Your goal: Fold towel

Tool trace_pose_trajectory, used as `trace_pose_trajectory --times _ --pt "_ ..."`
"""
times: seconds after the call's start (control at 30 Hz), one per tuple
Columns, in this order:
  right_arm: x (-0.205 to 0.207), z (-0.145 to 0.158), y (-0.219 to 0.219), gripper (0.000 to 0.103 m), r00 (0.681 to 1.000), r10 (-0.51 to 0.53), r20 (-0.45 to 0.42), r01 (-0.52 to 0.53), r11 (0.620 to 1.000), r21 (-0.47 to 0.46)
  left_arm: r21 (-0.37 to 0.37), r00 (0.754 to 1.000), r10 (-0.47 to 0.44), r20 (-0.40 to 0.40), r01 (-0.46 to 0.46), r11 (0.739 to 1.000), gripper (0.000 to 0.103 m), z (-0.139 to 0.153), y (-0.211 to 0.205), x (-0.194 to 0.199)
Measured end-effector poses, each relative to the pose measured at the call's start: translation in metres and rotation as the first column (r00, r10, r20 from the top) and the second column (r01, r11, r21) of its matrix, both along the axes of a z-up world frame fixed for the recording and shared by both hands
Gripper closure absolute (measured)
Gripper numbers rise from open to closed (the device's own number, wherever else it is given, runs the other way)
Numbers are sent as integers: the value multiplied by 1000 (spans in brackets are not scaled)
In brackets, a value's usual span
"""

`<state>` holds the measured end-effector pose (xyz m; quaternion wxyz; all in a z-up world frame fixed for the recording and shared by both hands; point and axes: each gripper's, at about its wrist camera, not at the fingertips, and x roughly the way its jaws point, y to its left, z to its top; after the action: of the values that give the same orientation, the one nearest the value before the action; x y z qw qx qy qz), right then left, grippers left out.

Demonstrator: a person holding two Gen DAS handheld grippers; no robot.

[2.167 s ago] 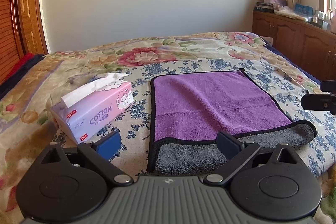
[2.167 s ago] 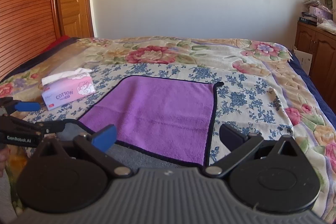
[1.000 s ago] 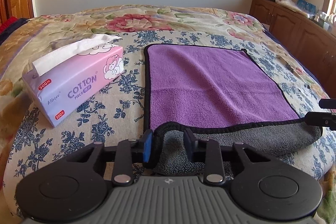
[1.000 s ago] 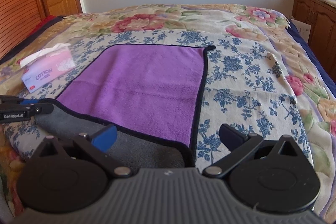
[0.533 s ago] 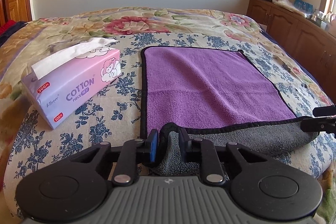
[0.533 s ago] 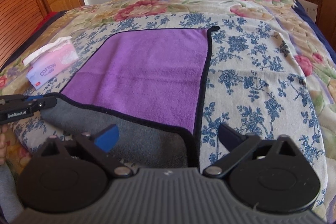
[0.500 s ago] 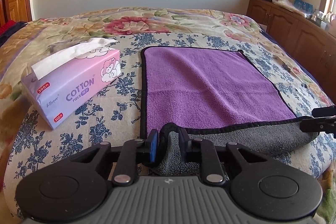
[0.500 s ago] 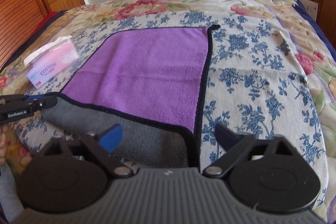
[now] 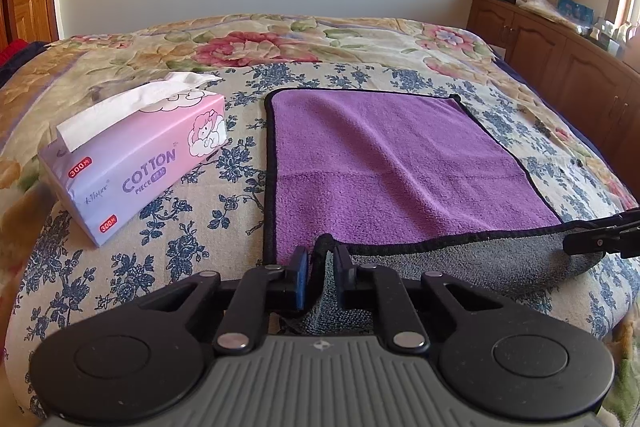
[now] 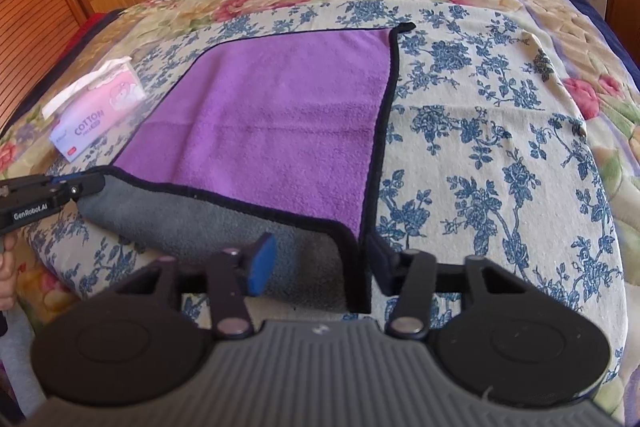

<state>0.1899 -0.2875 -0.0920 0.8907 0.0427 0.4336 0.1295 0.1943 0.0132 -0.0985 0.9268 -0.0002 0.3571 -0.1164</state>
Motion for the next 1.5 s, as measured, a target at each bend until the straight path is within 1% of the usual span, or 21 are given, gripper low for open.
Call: trace_pose_trajectory --times 0.07,0.1,0.17,0.2,0.3,0.33,0.37,0.5,0.63,1.0,1.5 --pt "0 0 0 66 1000 3 -3 -3 1000 -5 3 1000 -3 1 3 1000 92 0 -1 0" --pt "0 0 0 68 1000 4 -2 -4 1000 -11 3 1000 -3 0 3 1000 92 0 -1 -1" --pt "-1 0 1 78 1000 8 4 -7 1000 -25 2 1000 -2 -1 2 1000 94 0 -1 -1" --pt "-1 0 2 80 1000 10 5 -10 1000 -29 -1 1000 -2 0 2 1000 96 0 -1 -1" --pt "-1 0 1 84 1000 13 6 -13 999 -33 -10 1000 -1 1 1 1000 96 1 0 -1" --pt "-1 0 1 90 1000 15 7 -14 999 -32 -8 1000 -2 2 2 1000 96 1 0 -1" --pt "-1 0 1 94 1000 16 8 -16 999 -33 -6 1000 -3 5 3 1000 96 1 -1 -2" --pt "-2 2 1 94 1000 19 20 -18 999 -37 -4 1000 -7 13 7 1000 97 3 -2 -2" --pt "-2 5 0 98 999 15 36 -14 999 -29 -13 1000 -5 22 5 1000 97 6 -1 -3" --pt "-4 18 -1 98 994 9 111 -8 1000 -11 -39 999 0 53 2 999 97 16 1 -6" --pt "-5 32 -3 98 979 10 206 -9 1000 -4 -68 994 16 105 -9 998 97 31 3 -9"
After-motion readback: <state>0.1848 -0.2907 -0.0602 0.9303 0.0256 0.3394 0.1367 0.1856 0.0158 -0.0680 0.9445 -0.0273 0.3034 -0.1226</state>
